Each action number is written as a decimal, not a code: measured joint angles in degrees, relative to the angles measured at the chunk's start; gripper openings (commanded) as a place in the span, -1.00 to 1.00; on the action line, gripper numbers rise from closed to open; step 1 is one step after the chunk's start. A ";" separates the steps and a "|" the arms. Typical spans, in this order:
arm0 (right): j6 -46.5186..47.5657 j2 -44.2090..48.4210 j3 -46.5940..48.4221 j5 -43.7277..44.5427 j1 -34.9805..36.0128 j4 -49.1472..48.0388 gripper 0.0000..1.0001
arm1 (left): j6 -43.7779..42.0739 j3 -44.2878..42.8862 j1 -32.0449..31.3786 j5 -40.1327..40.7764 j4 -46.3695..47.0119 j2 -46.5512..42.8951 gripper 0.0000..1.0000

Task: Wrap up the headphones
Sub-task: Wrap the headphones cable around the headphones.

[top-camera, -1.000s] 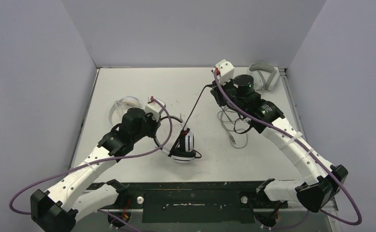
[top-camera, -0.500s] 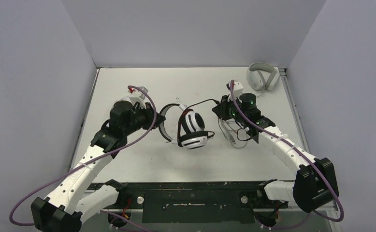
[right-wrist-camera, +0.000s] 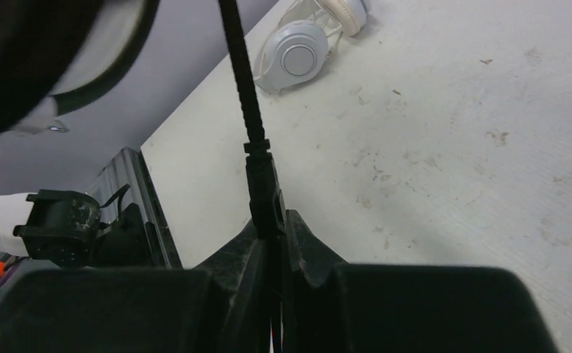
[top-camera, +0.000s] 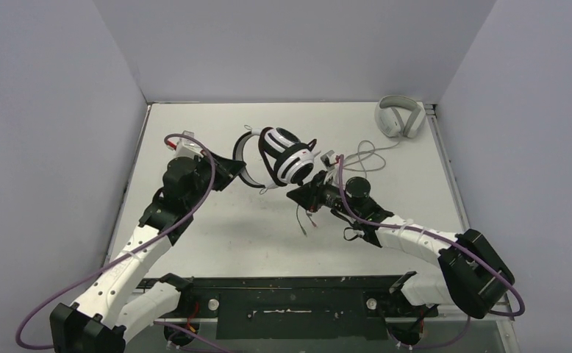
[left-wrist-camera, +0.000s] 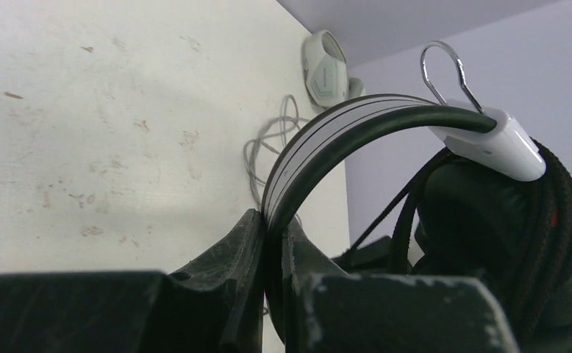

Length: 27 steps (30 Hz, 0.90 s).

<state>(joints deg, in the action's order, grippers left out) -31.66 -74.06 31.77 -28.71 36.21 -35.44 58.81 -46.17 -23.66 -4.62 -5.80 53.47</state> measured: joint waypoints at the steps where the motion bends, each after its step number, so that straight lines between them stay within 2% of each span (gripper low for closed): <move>1: -0.76 0.00 -0.79 0.39 0.94 -1.57 -0.96 | 0.68 0.68 0.00 1.70 0.02 -0.42 -1.00; 5: -3.23 0.00 -1.75 2.89 4.55 -4.68 -0.86 | 1.49 2.93 -0.02 6.86 0.33 -0.98 -1.00; 10: -5.09 0.00 -1.73 6.25 10.78 -7.28 -0.71 | 2.19 5.18 -0.11 8.85 2.78 -0.74 -1.00; 15: -6.73 0.02 -1.79 8.85 14.27 -8.63 -0.72 | 3.69 5.33 -0.13 10.82 4.81 0.00 -1.00; 19: -7.91 0.02 -2.25 10.62 14.47 -11.21 -0.79 | 4.07 5.33 -0.13 11.82 6.14 0.00 -1.00; 27: -9.60 -1.66 -0.15 9.27 14.47 -12.44 -0.76 | 1.57 5.33 -0.13 13.77 5.73 0.00 -1.00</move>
<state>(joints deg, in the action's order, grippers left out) -41.25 -75.72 31.62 -19.44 50.68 -47.88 60.38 -40.84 -23.79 9.15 -0.08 53.47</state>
